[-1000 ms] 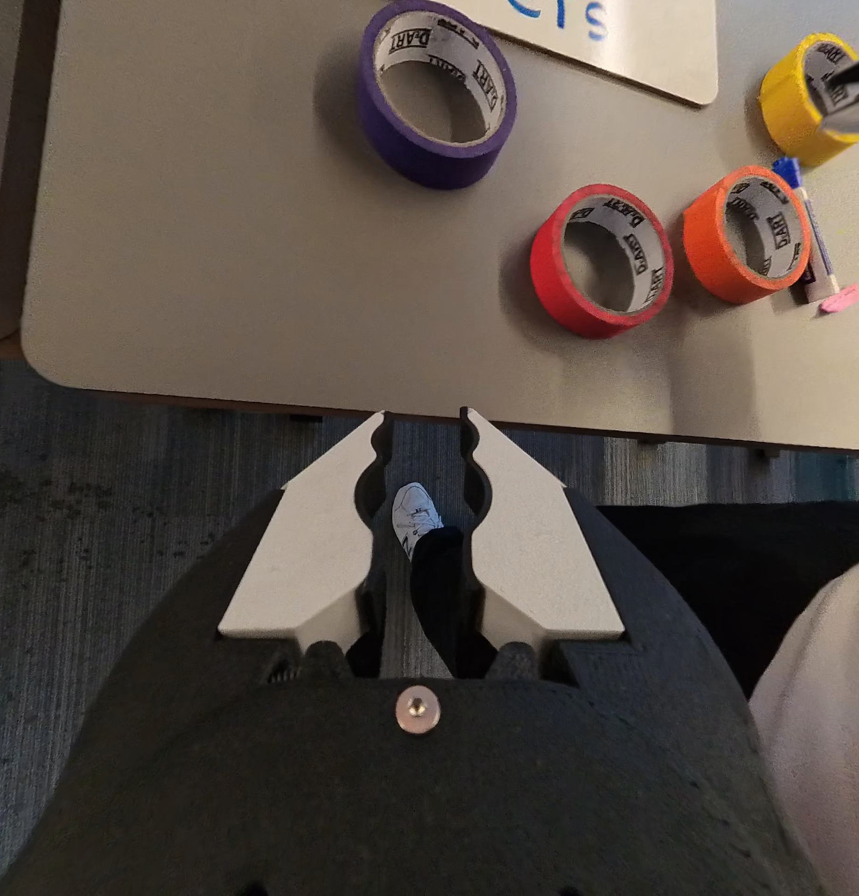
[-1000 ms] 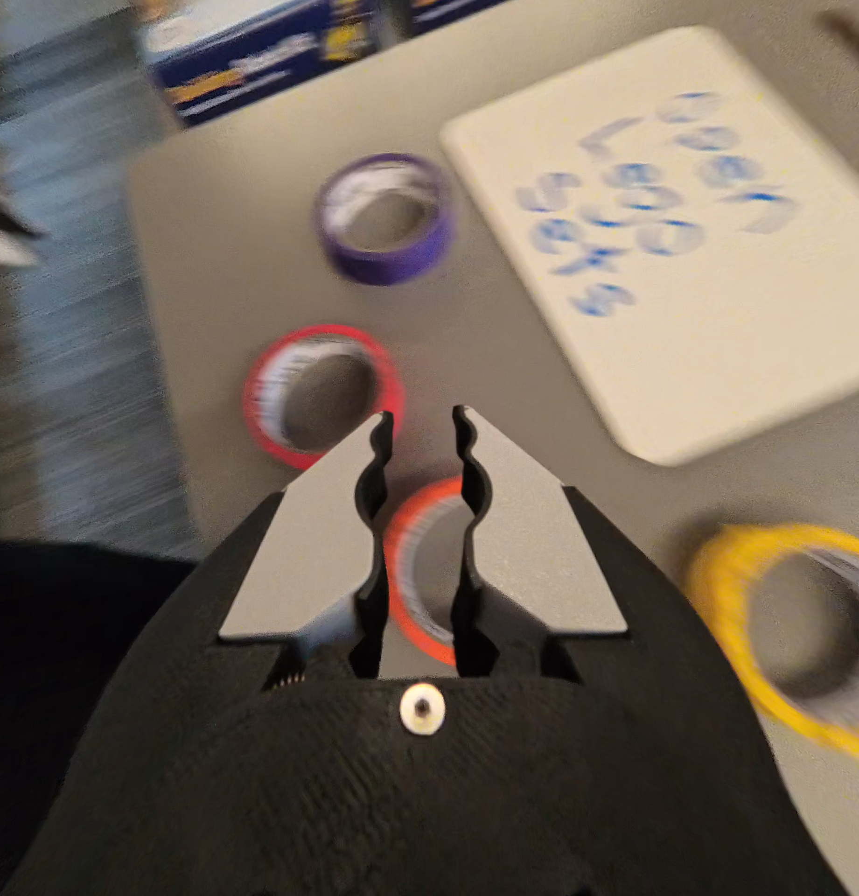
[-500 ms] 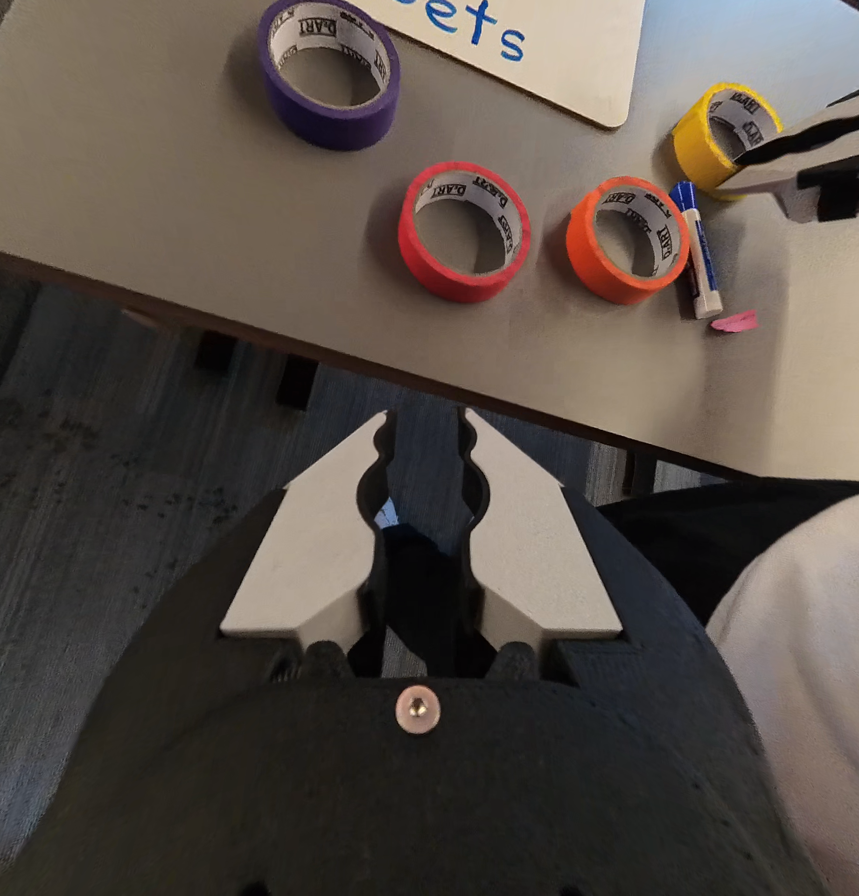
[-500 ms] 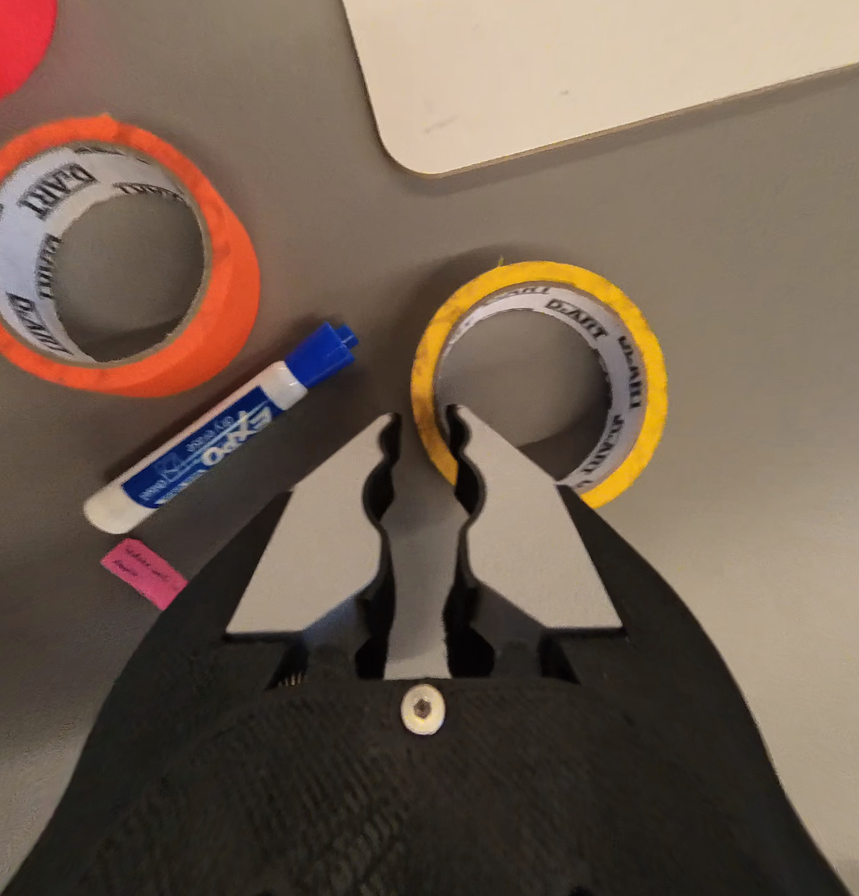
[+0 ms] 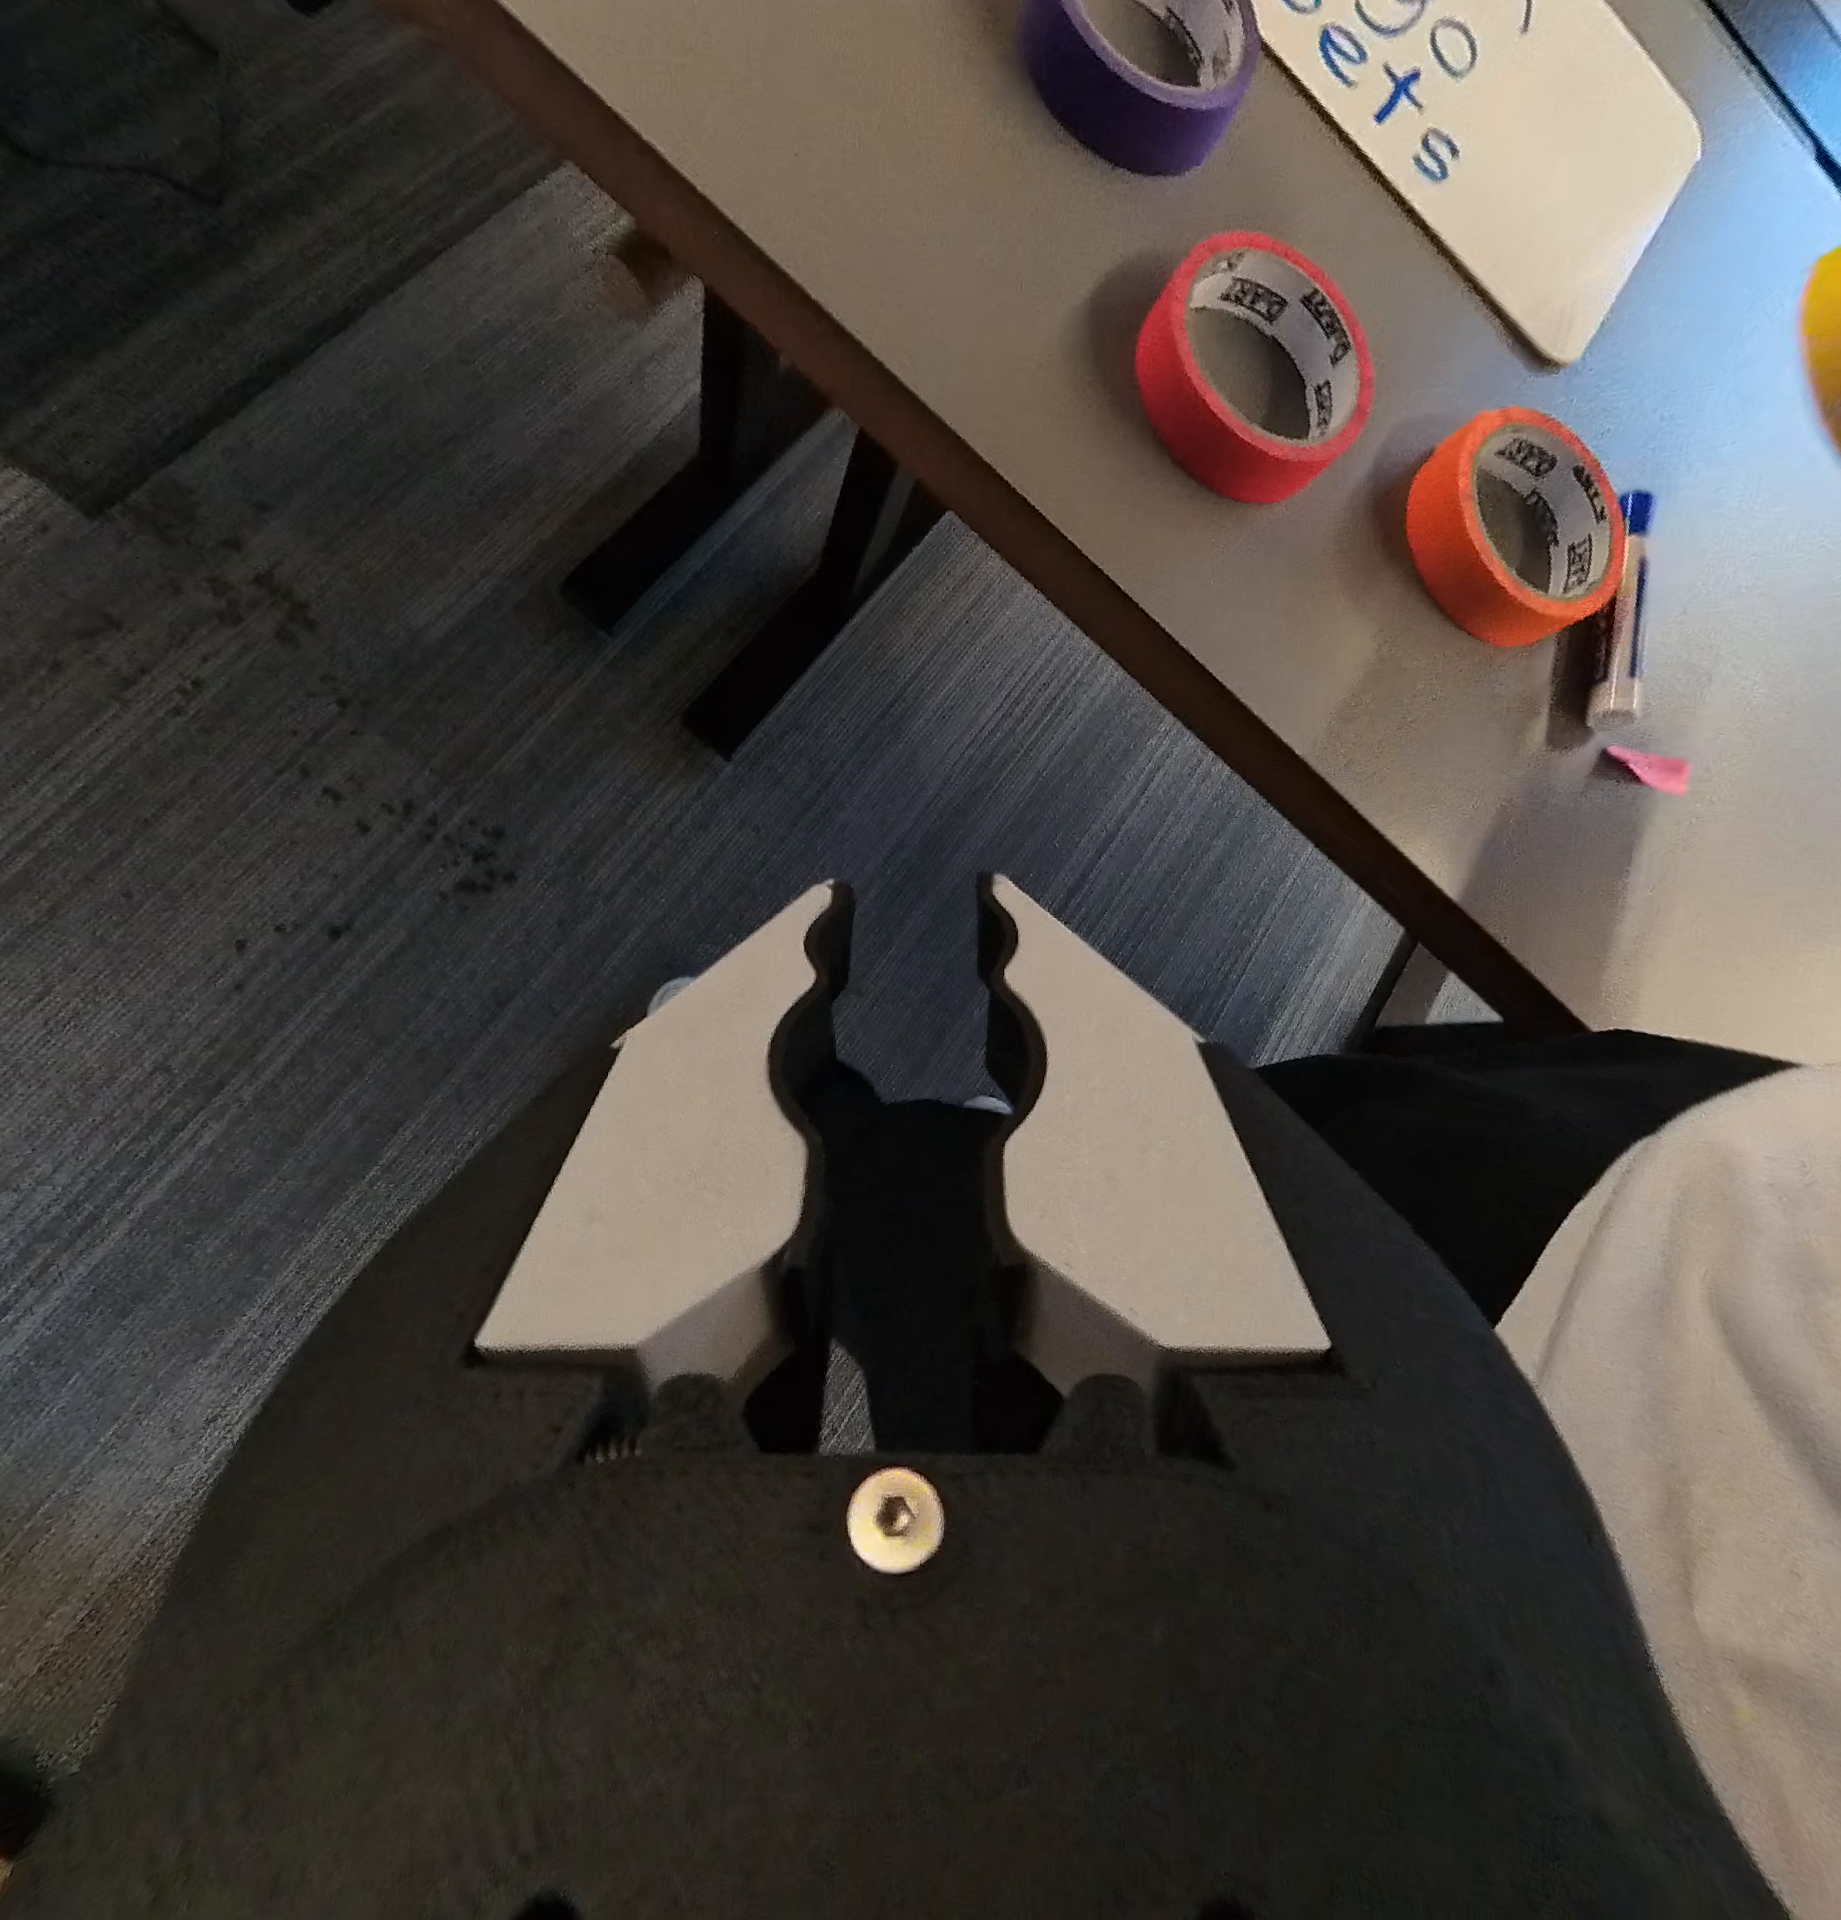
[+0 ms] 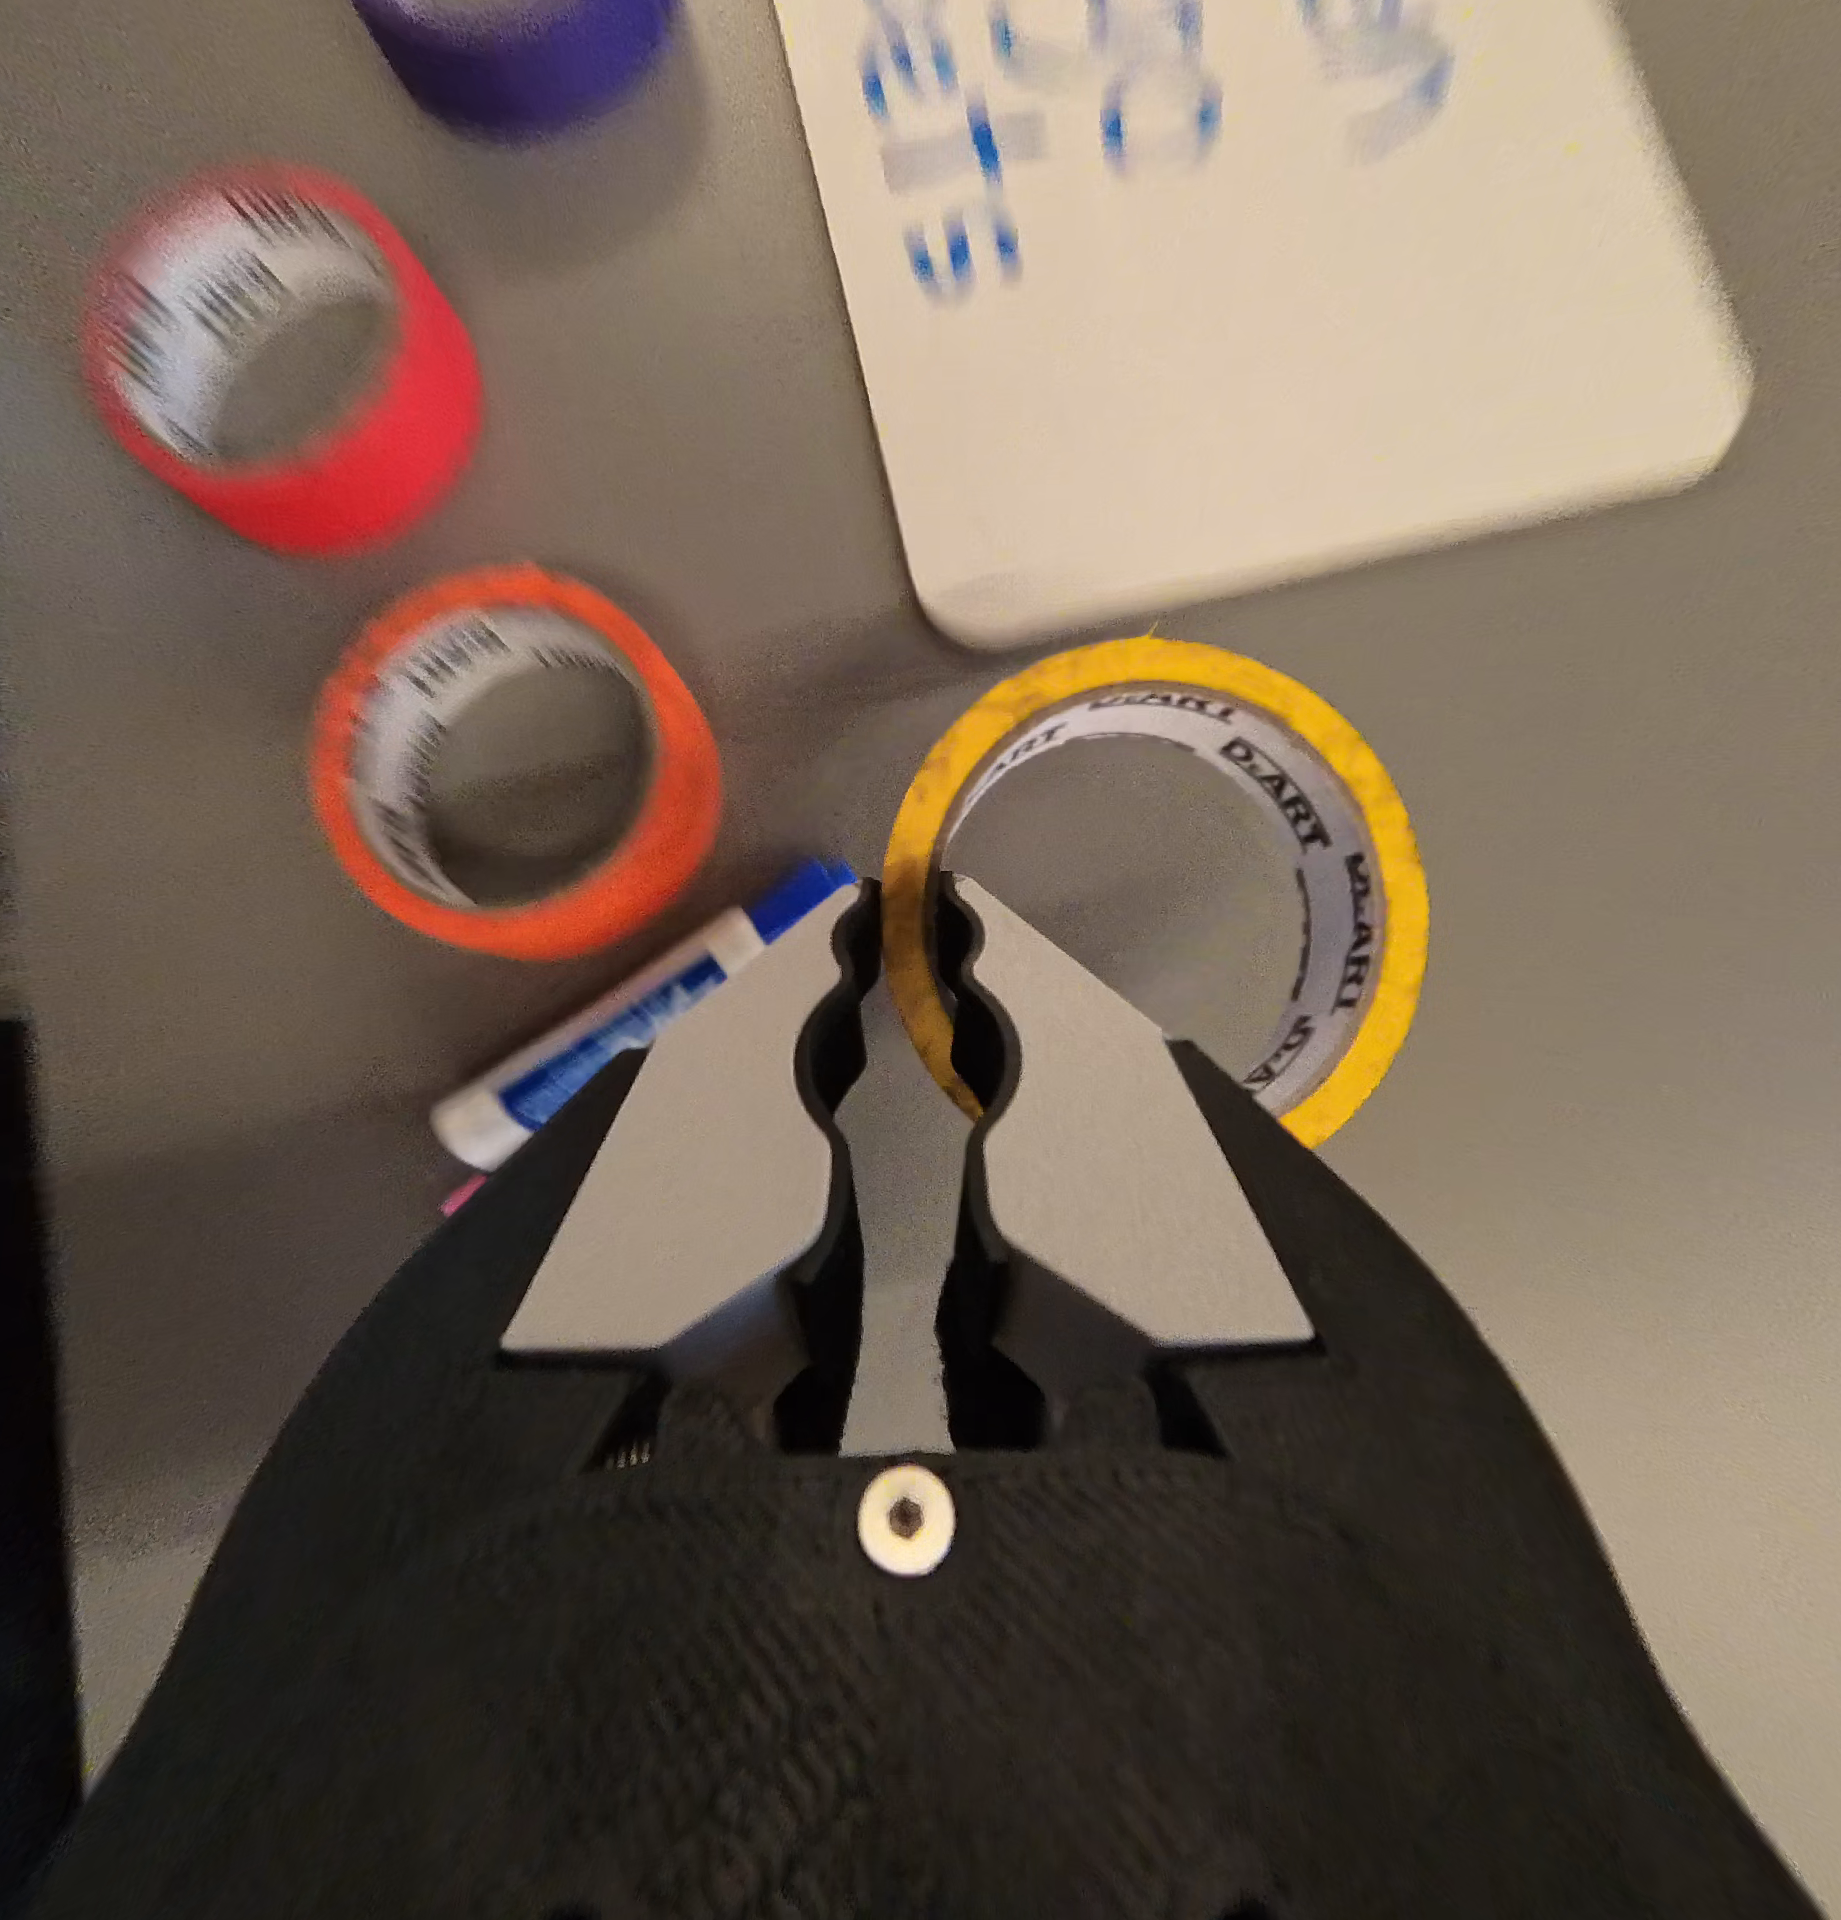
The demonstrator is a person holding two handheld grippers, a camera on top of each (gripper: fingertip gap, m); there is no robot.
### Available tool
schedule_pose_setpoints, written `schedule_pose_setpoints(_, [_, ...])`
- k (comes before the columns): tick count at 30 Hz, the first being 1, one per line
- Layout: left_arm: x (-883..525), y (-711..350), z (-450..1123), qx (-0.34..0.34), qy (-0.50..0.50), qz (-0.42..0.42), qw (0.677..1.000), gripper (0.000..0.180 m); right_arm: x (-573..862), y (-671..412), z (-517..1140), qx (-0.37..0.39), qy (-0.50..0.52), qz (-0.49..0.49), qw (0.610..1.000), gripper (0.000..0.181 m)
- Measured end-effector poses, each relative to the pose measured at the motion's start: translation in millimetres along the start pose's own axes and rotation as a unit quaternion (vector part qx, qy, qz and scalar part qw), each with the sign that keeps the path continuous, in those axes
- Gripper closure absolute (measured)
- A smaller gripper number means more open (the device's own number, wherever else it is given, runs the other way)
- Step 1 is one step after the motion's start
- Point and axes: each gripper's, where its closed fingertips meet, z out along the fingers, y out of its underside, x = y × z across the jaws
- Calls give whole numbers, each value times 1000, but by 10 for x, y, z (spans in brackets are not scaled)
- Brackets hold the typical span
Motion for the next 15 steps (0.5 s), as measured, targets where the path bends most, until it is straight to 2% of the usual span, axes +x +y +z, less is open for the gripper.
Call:
schedule_pose_setpoints(4, [-190, -237, -219, 37, 22, -19, 999, 156, -617, -1175, -563, 123, -35, -85, 988, 172])
schedule_pose_setpoints(6, [-184, -581, -385, 78, 73, -27, 994, 155, -1290, -1779, -763, 185, -147, -112, 965, 172])
schedule_pose_setpoints(10, [-85, -1625, -1050, 194, 195, 1, 961, 156, -2915, -2668, -1099, 244, -442, -125, 854, 172])
schedule_pose_setpoints(13, [-191, -2292, -1621, 238, 238, 60, 940, 153, -3844, -3094, -1070, 254, -531, -159, 793, 172])
schedule_pose_setpoints(15, [-388, -2554, -1893, 231, 243, 116, 935, 148, -4401, -3302, -1021, 253, -579, -177, 755, 172])
